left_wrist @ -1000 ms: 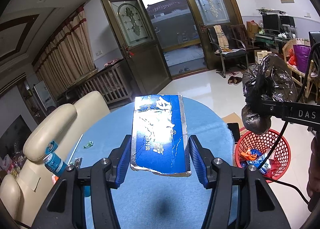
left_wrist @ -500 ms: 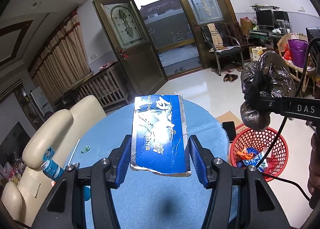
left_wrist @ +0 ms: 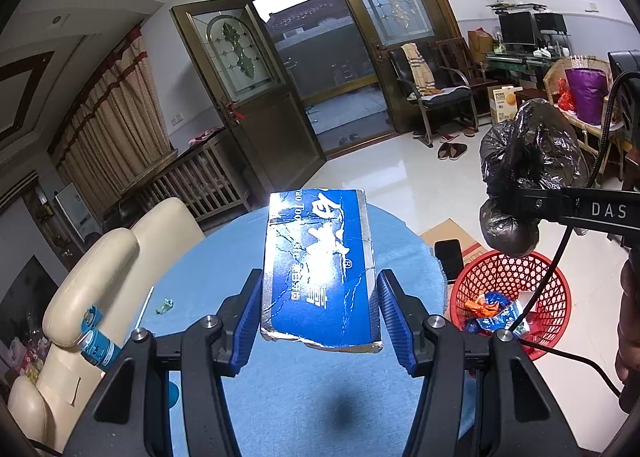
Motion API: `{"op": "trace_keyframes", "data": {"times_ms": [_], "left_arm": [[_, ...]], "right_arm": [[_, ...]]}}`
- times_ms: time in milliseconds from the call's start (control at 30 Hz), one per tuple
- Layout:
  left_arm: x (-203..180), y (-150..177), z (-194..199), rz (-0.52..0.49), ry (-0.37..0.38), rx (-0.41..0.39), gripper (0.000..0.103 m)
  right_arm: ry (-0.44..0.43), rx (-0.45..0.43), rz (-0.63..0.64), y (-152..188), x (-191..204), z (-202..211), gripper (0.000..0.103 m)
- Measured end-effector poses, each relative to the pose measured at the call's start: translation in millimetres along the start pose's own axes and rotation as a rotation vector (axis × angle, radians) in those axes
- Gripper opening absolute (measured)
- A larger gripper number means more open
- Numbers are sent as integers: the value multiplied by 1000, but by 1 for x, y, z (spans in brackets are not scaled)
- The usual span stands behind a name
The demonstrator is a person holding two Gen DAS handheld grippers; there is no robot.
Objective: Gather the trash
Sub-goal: 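Carry the black bag and toothpaste box toward the red wastebasket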
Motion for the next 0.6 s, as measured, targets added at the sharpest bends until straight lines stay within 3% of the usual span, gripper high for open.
{"op": "trace_keyframes", "data": {"times_ms": [600], "left_arm": [[-18, -8, -9, -41, 51, 9, 58]], "right_arm": [[38, -8, -53, 0, -10, 14, 43]]}}
Point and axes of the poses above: each gripper's, at about its wrist camera, not at the fingertips, and z roughly against the way its jaws point, x to its left, y to its underside, the point moved 2 cm from there along -z, roughly the way its jaws point, and after that the axes turned 2 degrees about -y, right-handed, at the moved point
